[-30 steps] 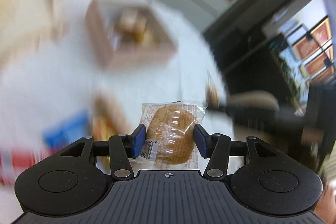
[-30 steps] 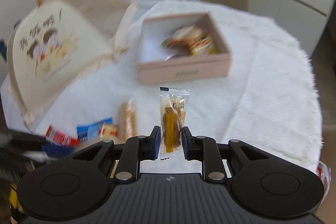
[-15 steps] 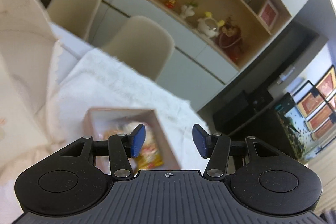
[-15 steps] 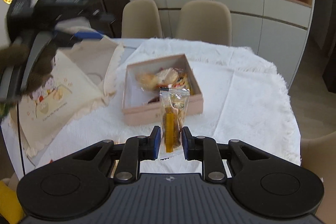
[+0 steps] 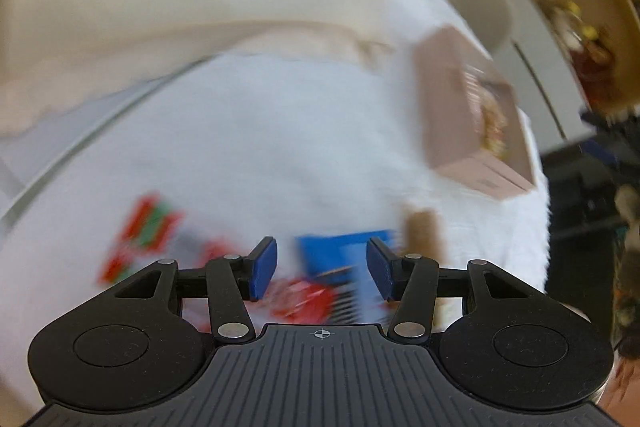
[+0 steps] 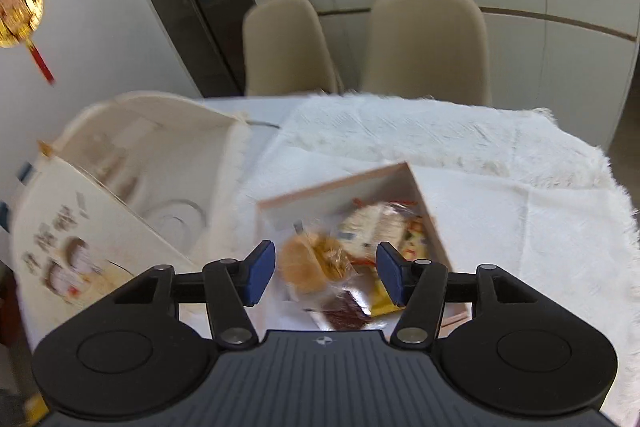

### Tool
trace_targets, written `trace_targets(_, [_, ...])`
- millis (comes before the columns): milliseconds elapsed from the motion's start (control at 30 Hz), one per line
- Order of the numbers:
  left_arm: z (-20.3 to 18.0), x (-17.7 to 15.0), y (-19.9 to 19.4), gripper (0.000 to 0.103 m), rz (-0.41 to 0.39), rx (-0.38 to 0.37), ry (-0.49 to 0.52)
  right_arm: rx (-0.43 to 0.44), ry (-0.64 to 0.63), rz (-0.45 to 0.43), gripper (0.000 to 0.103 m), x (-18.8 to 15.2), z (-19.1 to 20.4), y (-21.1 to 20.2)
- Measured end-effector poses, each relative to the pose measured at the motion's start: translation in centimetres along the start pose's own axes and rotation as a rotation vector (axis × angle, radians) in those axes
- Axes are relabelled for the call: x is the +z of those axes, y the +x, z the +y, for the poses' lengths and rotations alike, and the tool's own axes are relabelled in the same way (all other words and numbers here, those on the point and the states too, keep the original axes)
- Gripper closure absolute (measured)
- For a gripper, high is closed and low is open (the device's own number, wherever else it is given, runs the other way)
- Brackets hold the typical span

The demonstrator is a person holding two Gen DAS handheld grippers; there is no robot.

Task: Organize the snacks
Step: 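Drop the cake and the orange stick snack into the pink box, then reach left gripper to red sausage packet while right reaches blue snack bar packet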

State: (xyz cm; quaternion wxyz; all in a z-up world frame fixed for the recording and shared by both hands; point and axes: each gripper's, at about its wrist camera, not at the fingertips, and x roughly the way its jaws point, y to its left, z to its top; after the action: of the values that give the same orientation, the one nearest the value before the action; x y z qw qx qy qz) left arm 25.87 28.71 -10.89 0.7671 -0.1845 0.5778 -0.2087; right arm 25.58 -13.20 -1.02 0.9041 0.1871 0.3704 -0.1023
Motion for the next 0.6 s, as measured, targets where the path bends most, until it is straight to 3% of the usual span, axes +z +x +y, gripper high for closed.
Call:
trace_targets(133, [4.5, -1.0, -2.3, 0.048, -0.020, 0.034, -0.166, 0.016, -0.046, 0.087, 0.047, -4.5, 0.9, 0.6])
trace_targets(233, [5.9, -1.2, -2.8, 0.048, -0.022, 0.018, -0.213, 0.044, -0.122, 0.170, 0.046, -9.6, 3.1, 0.9])
trace_targets(433, [4.2, -1.3, -0.6, 0.048, 0.017, 0.024, -0.141, 0.127, -0.226, 0.272, 0.046, -18.9, 8.6, -0.3])
trace_targets(600, [0.4, -1.5, 0.6, 0.048, 0.043, 0.024, 0.060, 0.152, -0.374, 0.253, 0.046, -24.1, 13.5, -2.4])
